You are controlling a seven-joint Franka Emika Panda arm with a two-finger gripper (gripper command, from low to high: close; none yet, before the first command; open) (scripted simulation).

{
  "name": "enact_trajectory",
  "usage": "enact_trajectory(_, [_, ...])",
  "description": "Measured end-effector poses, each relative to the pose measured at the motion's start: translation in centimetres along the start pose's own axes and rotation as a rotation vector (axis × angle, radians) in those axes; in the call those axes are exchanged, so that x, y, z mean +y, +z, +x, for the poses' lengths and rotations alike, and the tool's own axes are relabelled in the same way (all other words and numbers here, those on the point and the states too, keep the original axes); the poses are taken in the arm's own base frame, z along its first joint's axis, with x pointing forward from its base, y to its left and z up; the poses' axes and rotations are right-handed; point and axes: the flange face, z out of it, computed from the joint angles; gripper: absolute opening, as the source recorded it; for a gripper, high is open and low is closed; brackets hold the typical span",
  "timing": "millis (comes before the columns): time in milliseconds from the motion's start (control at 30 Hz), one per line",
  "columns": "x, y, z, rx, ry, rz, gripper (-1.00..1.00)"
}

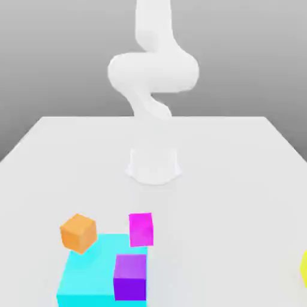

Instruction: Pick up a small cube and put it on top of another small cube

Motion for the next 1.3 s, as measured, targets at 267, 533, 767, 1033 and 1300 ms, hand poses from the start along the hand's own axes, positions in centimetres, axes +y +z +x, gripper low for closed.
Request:
enact_trajectory(267, [-5.4, 13.5, -6.1, -0.206, -0.329, -0.055, 0.00])
enact_trajectory(533, [-8.4, 25.4, -16.8, -0.413, -0.664, -0.078, 0.00])
enact_trajectory(767, [-8.6, 33.6, -29.3, -0.599, -0.968, -0.072, 0.00])
enact_trajectory(1033, [-4.6, 41.2, -42.8, -0.783, -1.245, -0.056, 0.00])
enact_trajectory(1300, [-2.7, 44.2, -45.2, -0.791, -1.255, -0.056, -1.00])
